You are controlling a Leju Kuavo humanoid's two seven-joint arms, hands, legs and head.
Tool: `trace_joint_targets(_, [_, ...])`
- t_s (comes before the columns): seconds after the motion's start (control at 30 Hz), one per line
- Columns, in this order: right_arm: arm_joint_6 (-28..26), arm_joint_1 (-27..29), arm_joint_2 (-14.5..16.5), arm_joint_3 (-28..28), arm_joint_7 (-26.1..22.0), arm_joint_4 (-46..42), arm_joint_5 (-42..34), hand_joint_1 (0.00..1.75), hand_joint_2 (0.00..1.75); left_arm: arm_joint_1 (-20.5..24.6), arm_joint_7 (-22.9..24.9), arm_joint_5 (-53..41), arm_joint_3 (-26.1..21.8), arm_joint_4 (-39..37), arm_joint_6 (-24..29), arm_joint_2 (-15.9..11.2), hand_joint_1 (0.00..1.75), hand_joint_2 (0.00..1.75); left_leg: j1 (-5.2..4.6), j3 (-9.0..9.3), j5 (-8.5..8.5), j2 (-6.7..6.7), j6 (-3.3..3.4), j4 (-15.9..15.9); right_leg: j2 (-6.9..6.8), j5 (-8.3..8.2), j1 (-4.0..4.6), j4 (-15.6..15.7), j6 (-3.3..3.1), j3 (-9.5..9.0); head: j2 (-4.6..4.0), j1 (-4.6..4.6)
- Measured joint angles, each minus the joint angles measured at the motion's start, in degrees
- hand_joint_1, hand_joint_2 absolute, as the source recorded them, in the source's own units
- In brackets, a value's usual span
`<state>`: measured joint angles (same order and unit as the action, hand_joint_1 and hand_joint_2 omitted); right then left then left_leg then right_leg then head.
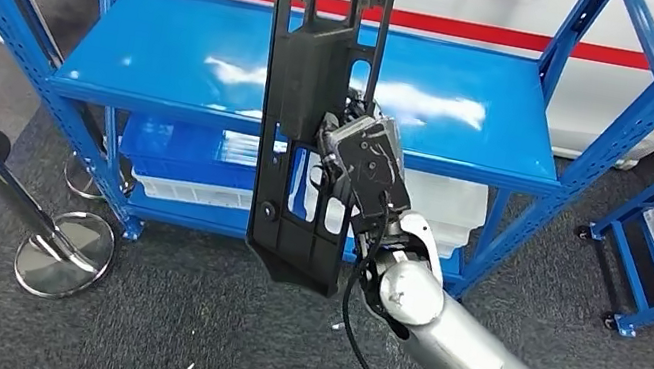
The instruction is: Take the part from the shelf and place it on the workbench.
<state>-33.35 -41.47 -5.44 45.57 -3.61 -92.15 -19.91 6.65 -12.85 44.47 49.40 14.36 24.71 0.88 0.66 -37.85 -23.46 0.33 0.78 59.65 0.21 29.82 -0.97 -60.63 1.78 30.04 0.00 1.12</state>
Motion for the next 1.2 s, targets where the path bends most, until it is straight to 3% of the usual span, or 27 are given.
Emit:
trace_joint_targets(0.03, [0.0, 0.0, 0.0, -0.2, 0.0, -0.1, 0.1, 1.75, 1.75, 0.0, 0.0, 0.0, 0.0, 0.0, 0.0, 0.0, 0.0, 1.75, -0.04, -0.26, 0.58, -0.04, -0.37, -0.1, 0.01, 0.33, 0.25, 1.3, -0.37, -0.45, 0.0, -0.03])
trace_joint_targets(0.1, [-0.1, 0.1, 0.0, -0.3, -0.1, -0.2, 0.2, 1.75, 1.75, -0.1, 0.0, 0.0, 0.1, 0.0, 0.0, 0.0, 0.0, 1.75, 0.08, -0.86, 0.84, -0.12, -1.06, -0.2, -0.14, -0.67, 0.15, 1.7, -1.33, 0.48, 0.0, 0.0])
trace_joint_targets(0.13, [-0.1, 0.1, 0.0, -0.4, 0.0, -0.2, 0.2, 1.75, 1.75, -0.2, 0.0, 0.0, 0.1, 0.0, 0.0, 0.0, 0.0, 1.75, 0.17, -1.44, -0.53, -0.16, -1.36, 0.6, -0.26, -1.34, 0.04, 1.7, -1.91, 1.06, 0.0, -0.05])
trace_joint_targets(0.17, [-0.1, 0.2, 0.0, -0.4, 0.0, -0.2, 0.2, 1.75, 1.75, -0.3, 0.0, 0.0, 0.1, 0.0, 0.0, 0.0, 0.0, 1.75, 0.25, -2.21, -2.96, -0.18, -1.62, 2.6, -0.36, -2.03, -0.11, 1.9, -2.41, 1.72, 0.0, -0.15])
trace_joint_targets(0.23, [-0.1, 0.3, 0.0, -0.5, -0.1, -0.3, 0.2, 1.75, 1.75, -0.4, 0.0, 0.1, 0.1, 0.0, 0.0, 0.0, 0.0, 1.75, 0.36, -3.94, -8.77, -0.18, -2.03, 9.3, -0.44, -3.32, -0.04, 1.8, -2.97, 3.25, 0.0, -0.34])
trace_joint_targets(0.27, [-0.1, 0.3, 0.0, -0.6, -0.1, -0.3, 0.2, 1.75, 1.75, -0.4, 0.0, 0.1, 0.1, 0.0, 0.0, 0.0, 0.0, 1.75, 0.37, -4.47, -10.3, -0.18, -2.19, 12.8, -0.45, -3.95, 0.02, 1.7, -3.01, 4.11, 0.0, -0.41])
trace_joint_targets(0.3, [-0.1, 0.3, 0.0, -0.6, -0.1, -0.3, 0.2, 1.75, 1.75, -0.3, 0.0, 0.1, 0.1, 0.0, 0.0, 0.0, 0.0, 1.75, 0.38, -4.43, -10.27, -0.18, -2.3, 15.2, -0.46, -4.58, 0.07, 1.6, -2.99, 5.03, 0.0, -0.37])
trace_joint_targets(0.33, [-0.1, 0.4, 0.0, -0.6, -0.1, -0.3, 0.2, 1.75, 1.75, -0.2, 0.0, 0.1, 0.1, 0.0, 0.0, 0.0, 0.0, 1.75, 0.38, -3.64, -8.99, -0.18, -2.33, 16.1, -0.48, -5.2, 0.1, 1.5, -2.91, 5.95, 0.0, -0.4])
trace_joint_targets(0.4, [-0.1, 0.4, 0.0, -0.7, -0.1, -0.3, 0.2, 1.75, 1.75, -0.1, 0.0, 0.1, 0.1, 0.0, 0.0, 0.0, 0.0, 1.75, 0.38, 0.74, -5.61, -0.18, -2.13, 12.3, -0.45, -6.32, 0.08, 1.1, -2.61, 7.61, 0.0, -0.41])
trace_joint_targets(0.43, [-0.1, 0.4, 0.0, -0.8, -0.1, -0.4, 0.2, 1.75, 1.75, 0.0, 0.0, 0.1, 0.1, 0.0, 0.0, 0.0, 0.0, 1.75, 0.27, 4.0, -5.41, -0.2, -1.94, 8.2, -0.41, -6.79, 0.15, 0.9, -2.36, 8.24, 0.0, -0.43])
trace_joint_targets(0.5, [0.0, 0.4, -0.1, -1.0, -0.1, -0.6, 0.2, 1.75, 1.75, 0.1, 0.1, 0.0, 0.2, 0.0, 0.0, 0.0, 0.0, 1.75, 0.01, 9.07, -7.09, -0.33, -1.42, 0.6, -0.47, -7.78, 0.26, 0.8, -1.71, 8.93, 0.0, -0.37])
trace_joint_targets(0.53, [0.0, 0.4, -0.1, -1.1, -0.1, -0.7, 0.2, 1.75, 1.75, 0.2, 0.1, 0.0, 0.2, 0.0, 0.0, -0.1, 0.0, 1.75, -0.16, 10.12, -7.8, -0.42, -1.15, -1.4, -0.55, -8.37, 0.29, 1.0, -1.35, 9.07, 0.0, -0.37])
trace_joint_targets(0.6, [0.0, 0.5, -0.1, -1.3, -0.2, -0.8, 0.2, 1.75, 1.75, 0.3, 0.1, 0.0, 0.3, 0.0, 0.0, 0.0, 0.0, 1.75, -0.08, 9.54, -7.08, -0.37, -0.49, -2.0, -0.58, -9.13, 0.29, 1.3, -0.68, 9.25, 0.0, -0.33])
trace_joint_targets(0.63, [-0.1, 0.5, -0.1, -1.3, -0.2, -0.9, 0.3, 1.75, 1.75, 0.3, 0.2, 0.0, 0.3, 0.0, -0.1, 0.0, 0.0, 1.75, 0.06, 9.09, -6.47, -0.28, -0.07, -2.2, -0.49, -8.23, 0.29, 0.9, -0.41, 9.6, 0.0, -0.25])
trace_joint_targets(0.67, [-0.1, 0.5, -0.2, -1.4, -0.2, -0.9, 0.3, 1.75, 1.75, 0.3, 0.3, -0.1, 0.4, 0.0, -0.1, 0.0, 0.0, 1.75, 0.21, 8.42, -5.75, -0.14, 0.38, -2.3, -0.4, -6.09, 0.28, -0.7, -0.21, 10.22, 0.0, -0.13])
trace_joint_targets(0.73, [-0.3, 0.4, -0.3, -1.7, -0.2, -1.0, 0.4, 1.75, 1.75, 0.2, 0.4, -0.1, 0.4, 0.0, -0.2, 0.0, 0.0, 1.75, 0.24, 6.8, -4.39, -0.01, 1.03, -2.1, -0.3, 0.02, 0.17, -7.1, 0.04, 11.93, 0.0, 0.11])
trace_joint_targets(0.77, [-0.3, 0.3, -0.4, -1.9, -0.1, -1.0, 0.5, 1.75, 1.75, 0.2, 0.4, -0.1, 0.5, 0.0, -0.2, 0.0, 0.0, 1.75, 0.16, 5.8, -3.72, 0.02, 1.17, -2.0, -0.29, 2.09, 0.15, -11.0, 0.12, 12.61, 0.0, 0.19])
trace_joint_targets(0.8, [-0.5, 0.2, -0.5, -2.1, 0.1, -1.1, 0.6, 1.75, 1.75, 0.2, 0.4, -0.1, 0.5, 0.0, -0.2, 0.0, 0.0, 1.75, 0.08, 4.77, -3.09, 0.02, 1.2, -1.7, -0.29, 2.53, 0.16, -14.0, 0.18, 12.79, 0.0, 0.23])
trace_joint_targets(0.87, [-0.8, -0.1, -0.7, -2.4, 0.5, -1.2, 0.8, 1.75, 1.75, 0.2, 0.5, -0.1, 0.6, 0.0, -0.3, 0.0, 0.0, 1.75, 0.0, 2.67, -2.0, 0.02, 1.09, -1.1, -0.28, -0.29, 0.19, -15.3, 0.12, 11.0, 0.0, 0.26])
trace_joint_targets(0.9, [-1.0, -0.3, -0.9, -2.5, 0.7, -1.4, 0.9, 1.75, 1.75, 0.2, 0.6, 0.0, 0.6, 0.0, -0.3, 0.0, 0.0, 1.75, 0.0, 1.71, -1.55, 0.02, 0.95, -0.7, -0.28, -1.96, 0.2, -13.2, 0.0, 8.75, 0.0, 0.26])
trace_joint_targets(0.93, [-1.1, -0.6, -1.0, -2.7, 0.9, -1.6, 1.0, 1.75, 1.75, 0.2, 0.7, -0.1, 0.7, 0.0, -0.3, 0.0, 0.0, 1.75, -0.07, 0.85, -1.16, 0.0, 0.72, -0.3, -0.25, -2.25, 0.26, -9.4, -0.17, 5.83, 0.0, 0.27])
trace_joint_targets(0.97, [-1.2, -0.9, -1.0, -2.8, 1.1, -1.9, 1.1, 1.75, 1.75, 0.1, 0.7, -0.1, 0.7, 0.0, -0.4, 0.0, 0.0, 1.75, -0.14, 0.24, -0.76, -0.01, 0.45, 0.0, -0.2, -1.52, 0.37, -5.1, -0.4, 2.93, 0.0, 0.21])
trace_joint_targets(1.03, [-1.4, -1.2, -1.1, -3.0, 1.3, -2.4, 1.2, 1.75, 1.75, 0.1, 0.7, -0.2, 1.0, 0.0, -0.4, 0.0, 0.0, 1.75, -0.23, -0.39, 0.35, -0.03, -0.14, 0.0, -0.12, 0.39, 0.71, 0.5, -0.87, -0.26, 0.0, 0.2])
trace_joint_targets(1.1, [-1.6, -1.2, -1.2, -3.1, 1.3, -2.6, 1.3, 1.75, 1.75, 0.1, 0.7, -0.3, 1.3, 0.0, -0.5, 0.0, 0.0, 1.75, -0.15, -0.77, 1.27, -0.11, -0.74, -0.4, -0.23, -0.32, 0.73, 1.5, -1.64, 0.14, 0.0, 0.27])
trace_joint_targets(1.13, [-1.8, -1.2, -1.3, -3.2, 1.3, -2.6, 1.2, 1.75, 1.75, 0.0, 0.7, -0.3, 1.4, 0.0, -0.6, -0.1, 0.0, 1.75, -0.08, -1.24, 0.55, -0.17, -1.03, -0.1, -0.32, -0.94, 0.62, 1.6, -2.16, 0.65, 0.0, 0.27])
trace_joint_targets(1.2, [-2.0, -1.1, -1.4, -3.2, 1.3, -2.6, 1.2, 1.75, 1.75, -0.2, 0.7, -0.3, 1.5, 0.0, -0.6, -0.1, 0.0, 1.75, 0.07, -2.6, -4.0, -0.23, -1.51, 3.5, -0.49, -2.29, 0.39, 1.8, -3.15, 1.97, 0.0, 0.01])
